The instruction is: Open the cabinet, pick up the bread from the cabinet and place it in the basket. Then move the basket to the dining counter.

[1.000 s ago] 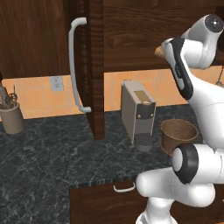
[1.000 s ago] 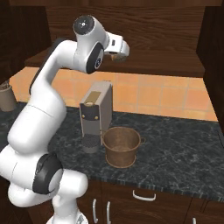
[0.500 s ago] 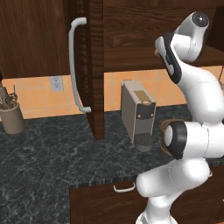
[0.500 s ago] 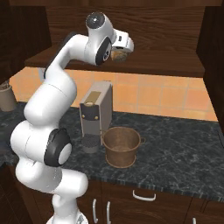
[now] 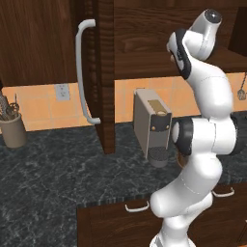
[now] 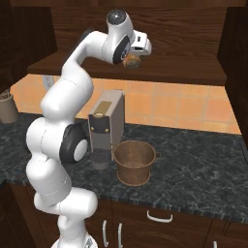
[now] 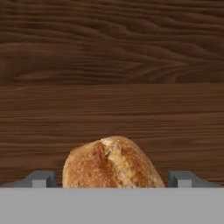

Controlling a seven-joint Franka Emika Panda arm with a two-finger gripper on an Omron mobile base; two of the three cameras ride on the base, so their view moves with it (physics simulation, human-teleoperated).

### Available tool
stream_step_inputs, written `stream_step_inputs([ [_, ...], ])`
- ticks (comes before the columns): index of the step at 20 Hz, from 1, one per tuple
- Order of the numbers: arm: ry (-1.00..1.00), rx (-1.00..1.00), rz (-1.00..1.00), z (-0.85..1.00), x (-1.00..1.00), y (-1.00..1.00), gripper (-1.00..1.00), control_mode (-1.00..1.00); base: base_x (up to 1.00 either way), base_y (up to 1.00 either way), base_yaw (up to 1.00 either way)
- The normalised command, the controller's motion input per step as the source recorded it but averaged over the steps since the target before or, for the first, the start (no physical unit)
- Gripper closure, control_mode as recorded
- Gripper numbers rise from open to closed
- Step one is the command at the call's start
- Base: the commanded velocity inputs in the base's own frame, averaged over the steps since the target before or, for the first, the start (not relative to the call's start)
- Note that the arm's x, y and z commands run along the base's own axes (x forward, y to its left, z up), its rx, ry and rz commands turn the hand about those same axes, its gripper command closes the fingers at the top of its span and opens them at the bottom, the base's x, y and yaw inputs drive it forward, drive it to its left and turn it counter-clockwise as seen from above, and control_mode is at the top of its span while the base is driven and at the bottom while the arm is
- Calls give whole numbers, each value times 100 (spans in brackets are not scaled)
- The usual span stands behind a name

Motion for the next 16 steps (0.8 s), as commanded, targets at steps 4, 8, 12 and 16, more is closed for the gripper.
stream_step_inputs([
  [4, 10, 0, 6, -35, 5, 0, -100, -100, 0, 0, 0],
  [8, 3, 0, 6, -51, 0, 0, -100, -100, 0, 0, 0],
  [12, 0, 0, 12, -65, -5, 0, -100, -100, 0, 0, 0],
  [16, 0, 0, 12, -62, -1, 16, -100, -100, 0, 0, 0],
])
